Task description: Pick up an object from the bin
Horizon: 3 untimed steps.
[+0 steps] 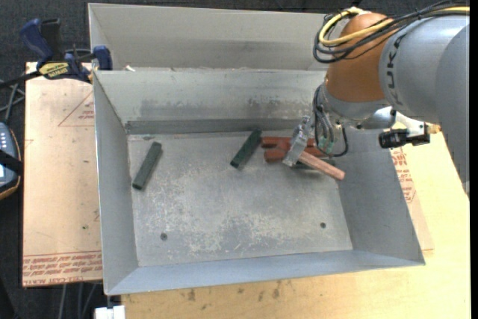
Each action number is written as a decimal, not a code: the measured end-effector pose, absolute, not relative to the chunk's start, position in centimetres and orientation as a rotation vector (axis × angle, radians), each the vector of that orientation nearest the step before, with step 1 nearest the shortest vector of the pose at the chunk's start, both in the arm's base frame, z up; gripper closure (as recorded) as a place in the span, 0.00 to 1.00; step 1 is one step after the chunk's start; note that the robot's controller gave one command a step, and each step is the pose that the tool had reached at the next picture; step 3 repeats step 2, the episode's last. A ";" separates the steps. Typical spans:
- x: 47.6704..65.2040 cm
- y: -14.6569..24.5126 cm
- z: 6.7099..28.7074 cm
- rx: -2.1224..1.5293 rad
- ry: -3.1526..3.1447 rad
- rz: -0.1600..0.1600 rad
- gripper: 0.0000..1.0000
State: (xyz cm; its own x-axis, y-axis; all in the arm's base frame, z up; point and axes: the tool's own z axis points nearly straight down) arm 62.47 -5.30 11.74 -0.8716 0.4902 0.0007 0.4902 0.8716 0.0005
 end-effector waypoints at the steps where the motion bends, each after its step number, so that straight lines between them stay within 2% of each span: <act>1: 62.6 -5.3 13.2 -0.797 -3.046 -0.003 1.00; 3: 62.6 -5.3 14.0 -0.796 -3.045 -0.003 1.00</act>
Offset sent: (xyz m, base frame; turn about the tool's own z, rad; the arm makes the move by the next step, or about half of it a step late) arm 0.0000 0.0000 0.0183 0.0000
